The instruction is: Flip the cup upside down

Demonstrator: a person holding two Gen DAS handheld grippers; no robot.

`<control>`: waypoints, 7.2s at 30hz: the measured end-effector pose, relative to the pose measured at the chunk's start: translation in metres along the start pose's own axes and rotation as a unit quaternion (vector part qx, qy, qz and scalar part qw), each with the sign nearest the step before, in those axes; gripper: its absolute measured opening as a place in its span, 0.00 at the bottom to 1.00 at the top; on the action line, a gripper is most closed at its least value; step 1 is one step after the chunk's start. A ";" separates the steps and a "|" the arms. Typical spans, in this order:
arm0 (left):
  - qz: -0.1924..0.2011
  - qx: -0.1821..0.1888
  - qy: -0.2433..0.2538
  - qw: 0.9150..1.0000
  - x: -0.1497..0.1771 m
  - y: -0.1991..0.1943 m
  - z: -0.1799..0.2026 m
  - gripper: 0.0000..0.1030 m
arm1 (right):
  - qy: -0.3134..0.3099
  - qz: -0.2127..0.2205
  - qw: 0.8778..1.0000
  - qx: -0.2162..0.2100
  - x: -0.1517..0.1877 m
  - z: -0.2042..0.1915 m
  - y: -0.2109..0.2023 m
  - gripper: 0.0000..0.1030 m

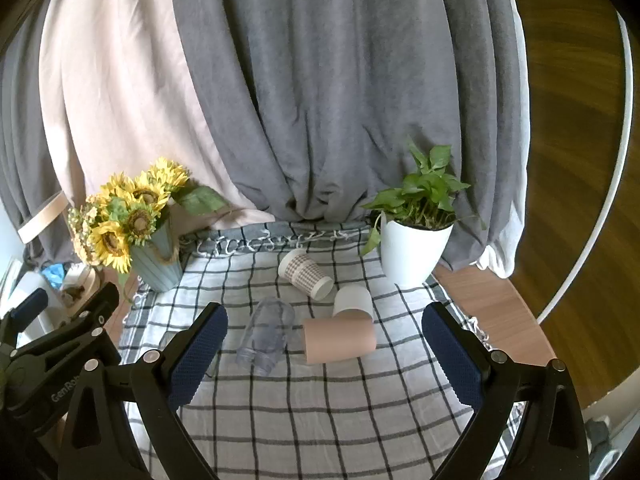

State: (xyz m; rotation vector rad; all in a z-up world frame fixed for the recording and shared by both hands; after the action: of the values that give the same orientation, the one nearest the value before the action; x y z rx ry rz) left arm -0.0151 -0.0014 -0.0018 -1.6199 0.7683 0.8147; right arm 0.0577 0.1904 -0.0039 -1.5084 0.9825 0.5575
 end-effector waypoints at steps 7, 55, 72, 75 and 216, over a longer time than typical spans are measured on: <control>0.002 0.006 0.007 1.000 -0.001 0.001 0.003 1.00 | 0.001 0.000 1.000 0.000 0.000 0.001 0.000 0.96; -0.112 0.021 0.149 0.982 0.007 0.139 0.139 0.99 | 0.037 -0.183 0.982 -0.027 -0.013 0.075 0.183 0.90; -0.170 -0.020 0.209 0.963 0.022 0.209 0.206 0.99 | 0.090 -0.307 0.947 -0.022 0.025 0.124 0.312 0.82; -0.172 -0.027 0.211 0.962 0.024 0.212 0.208 0.99 | 0.091 -0.317 0.944 -0.021 0.029 0.126 0.320 0.74; -0.346 0.133 0.258 0.892 0.111 0.140 0.175 0.79 | 0.154 -0.182 0.971 -0.017 0.070 0.110 0.110 0.77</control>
State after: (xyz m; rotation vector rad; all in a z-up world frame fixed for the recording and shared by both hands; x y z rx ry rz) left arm -0.0893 0.1387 -0.1949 -1.6995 0.5554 -0.2394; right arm 0.0240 0.2832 -0.1429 -1.7899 0.9002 0.0784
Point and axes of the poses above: each gripper's, at about its wrist camera, not at the fingertips, and y roughly the way its jaws point, z to its right, x to its underside, the point moved 1 cm from there along y, roughly the way its jaws point, and after that the axes turned 12 degrees about -x, right-handed, at the moved point
